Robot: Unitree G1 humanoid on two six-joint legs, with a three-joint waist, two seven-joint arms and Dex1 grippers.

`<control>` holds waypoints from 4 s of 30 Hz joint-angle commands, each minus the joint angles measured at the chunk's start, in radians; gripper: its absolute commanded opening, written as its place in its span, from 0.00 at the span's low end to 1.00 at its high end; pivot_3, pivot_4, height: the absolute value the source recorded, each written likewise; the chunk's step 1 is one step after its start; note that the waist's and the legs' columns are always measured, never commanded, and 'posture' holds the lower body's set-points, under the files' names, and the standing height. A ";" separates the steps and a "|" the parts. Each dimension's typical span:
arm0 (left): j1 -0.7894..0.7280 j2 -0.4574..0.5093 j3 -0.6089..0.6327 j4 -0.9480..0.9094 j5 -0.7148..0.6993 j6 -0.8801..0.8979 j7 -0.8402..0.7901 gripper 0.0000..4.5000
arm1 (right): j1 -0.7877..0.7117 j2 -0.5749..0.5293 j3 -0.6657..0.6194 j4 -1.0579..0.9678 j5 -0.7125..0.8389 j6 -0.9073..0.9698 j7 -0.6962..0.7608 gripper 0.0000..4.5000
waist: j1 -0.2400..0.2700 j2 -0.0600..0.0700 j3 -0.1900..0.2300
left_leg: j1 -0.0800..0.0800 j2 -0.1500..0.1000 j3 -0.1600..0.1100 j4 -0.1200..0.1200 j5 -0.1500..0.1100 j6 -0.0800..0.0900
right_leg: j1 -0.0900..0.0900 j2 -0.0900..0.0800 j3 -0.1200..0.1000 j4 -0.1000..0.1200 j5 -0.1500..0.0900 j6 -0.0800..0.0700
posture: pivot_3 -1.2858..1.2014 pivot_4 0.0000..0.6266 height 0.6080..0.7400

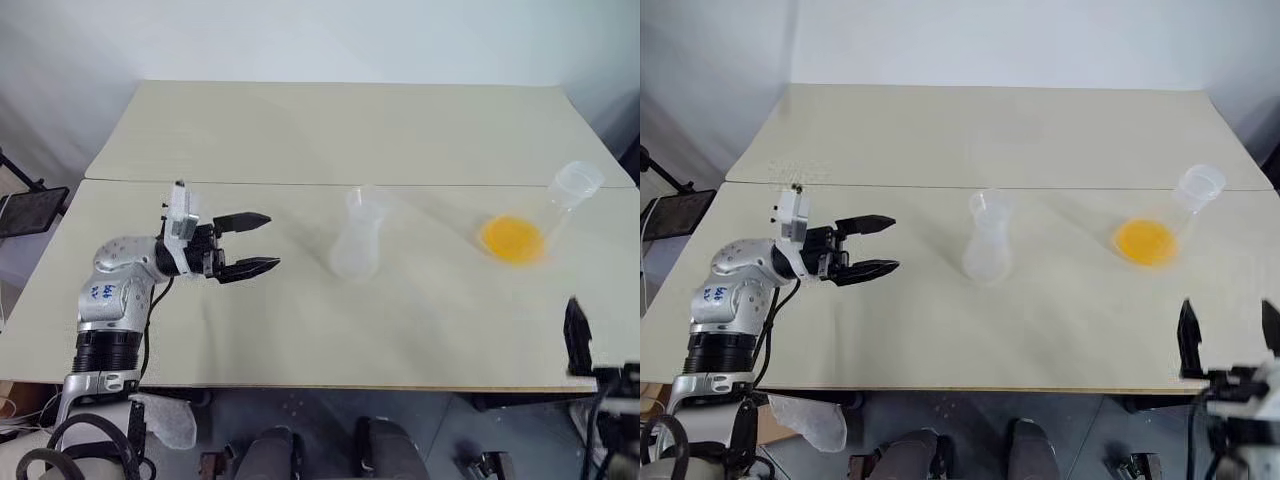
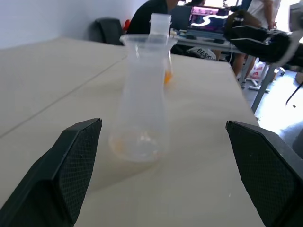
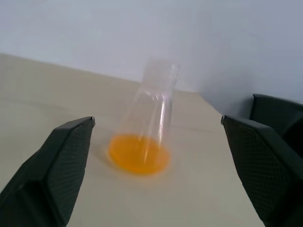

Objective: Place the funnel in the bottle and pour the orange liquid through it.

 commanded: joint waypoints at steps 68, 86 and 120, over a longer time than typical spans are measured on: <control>0.181 -0.048 0.016 -0.302 -0.106 0.040 0.246 1.00 | -0.847 -0.429 0.696 0.073 -0.503 0.426 -0.013 0.54 | 0.003 0.003 0.002 | -0.012 -0.001 0.000 0.001 0.001 0.000 | -0.009 0.000 -0.001 -0.002 0.000 0.000 | 0.52 0.24 1.00; 0.169 -0.080 -0.003 -0.294 -0.096 0.014 0.270 1.00 | -0.857 -0.442 0.723 0.121 -0.834 0.176 -0.019 0.54 | 0.000 0.003 0.002 | -0.012 0.000 0.000 0.001 0.001 0.000 | -0.009 0.001 -0.009 -0.002 0.000 0.000 | 0.52 0.24 1.00; 0.184 -0.081 -0.015 -0.303 -0.076 -0.027 0.280 1.00 | -0.874 -0.463 0.731 0.231 -1.288 -0.079 -0.186 0.54 | -0.001 0.003 0.002 | -0.012 0.000 0.000 0.001 0.001 -0.001 | -0.009 0.001 -0.009 -0.002 0.000 0.000 | 0.52 0.24 1.00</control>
